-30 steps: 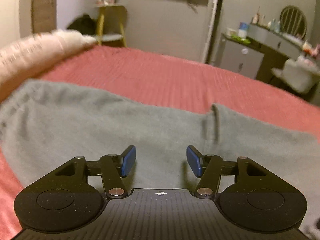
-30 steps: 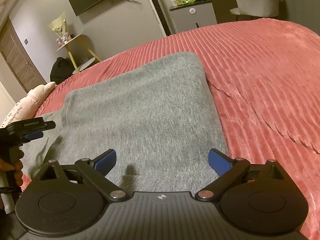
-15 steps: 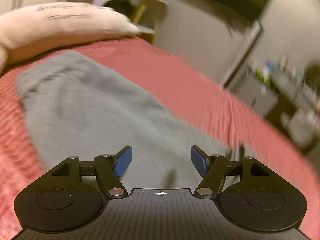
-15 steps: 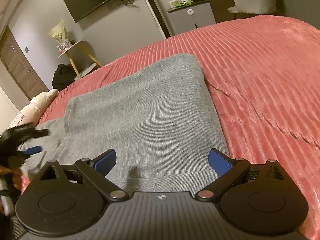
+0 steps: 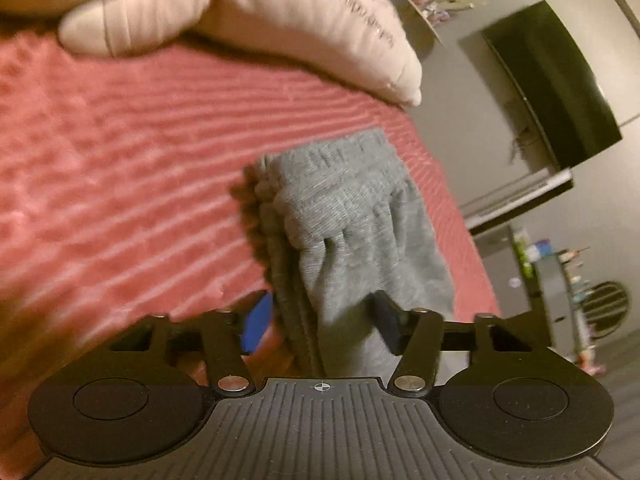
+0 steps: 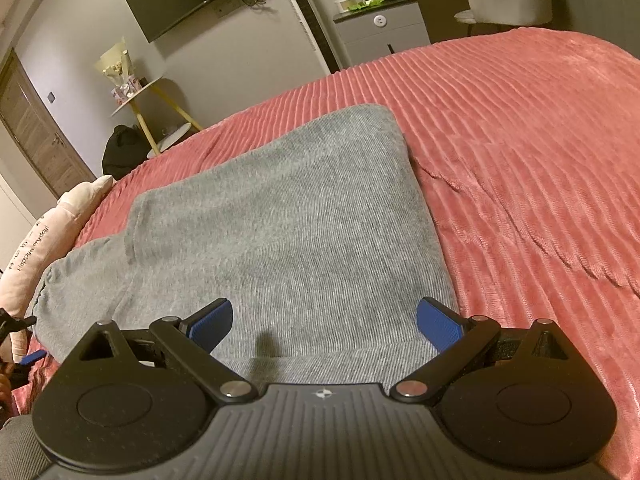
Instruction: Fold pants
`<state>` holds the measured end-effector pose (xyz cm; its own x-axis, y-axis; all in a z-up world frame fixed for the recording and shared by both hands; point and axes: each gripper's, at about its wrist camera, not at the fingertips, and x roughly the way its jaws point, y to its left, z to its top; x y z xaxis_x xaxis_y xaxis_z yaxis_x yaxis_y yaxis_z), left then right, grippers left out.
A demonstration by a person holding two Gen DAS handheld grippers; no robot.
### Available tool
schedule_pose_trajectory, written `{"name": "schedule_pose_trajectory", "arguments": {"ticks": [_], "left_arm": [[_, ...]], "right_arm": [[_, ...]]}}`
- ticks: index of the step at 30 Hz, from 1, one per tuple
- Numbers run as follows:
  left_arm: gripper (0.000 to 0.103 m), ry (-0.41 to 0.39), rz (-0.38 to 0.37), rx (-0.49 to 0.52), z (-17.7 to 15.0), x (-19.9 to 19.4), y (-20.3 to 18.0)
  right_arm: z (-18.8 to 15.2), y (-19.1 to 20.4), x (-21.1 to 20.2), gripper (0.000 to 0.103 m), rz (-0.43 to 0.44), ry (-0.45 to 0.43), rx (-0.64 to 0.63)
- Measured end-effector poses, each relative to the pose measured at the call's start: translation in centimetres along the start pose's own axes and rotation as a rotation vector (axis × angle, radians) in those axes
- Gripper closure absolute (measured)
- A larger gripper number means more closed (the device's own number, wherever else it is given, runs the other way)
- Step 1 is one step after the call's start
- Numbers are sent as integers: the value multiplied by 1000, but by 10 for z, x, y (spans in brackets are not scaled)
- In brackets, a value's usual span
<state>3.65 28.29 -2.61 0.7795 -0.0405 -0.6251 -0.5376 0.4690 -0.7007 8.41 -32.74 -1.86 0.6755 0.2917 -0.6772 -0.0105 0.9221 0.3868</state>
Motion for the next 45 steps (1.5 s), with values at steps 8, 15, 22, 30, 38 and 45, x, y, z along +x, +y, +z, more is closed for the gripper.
{"name": "schedule_pose_trajectory", "arguments": {"ticks": [8,15,22,30,38,45], "left_arm": [[47,45,-113,-145,26,26,31],[81,-26,-36,46,22,13,-1],[85,-169,-97,398,-10,-42,-95],[84,-183,-265,959,-124,-84,-220],[51,221,-196,1229,-277,-31,-246],[19,68,100,961,-225,-46,-217]], "right_arm": [[0,2,3,4,-14,4,-10],[0,5,6,4,-31,6,-28],[0,2,4,4,-19,-1,-15],[1,-4,-2,4,11,-17,28],[-1,-13,-15,4,57,-60,104],[0,-11,-27,7,90,-120,101]]}}
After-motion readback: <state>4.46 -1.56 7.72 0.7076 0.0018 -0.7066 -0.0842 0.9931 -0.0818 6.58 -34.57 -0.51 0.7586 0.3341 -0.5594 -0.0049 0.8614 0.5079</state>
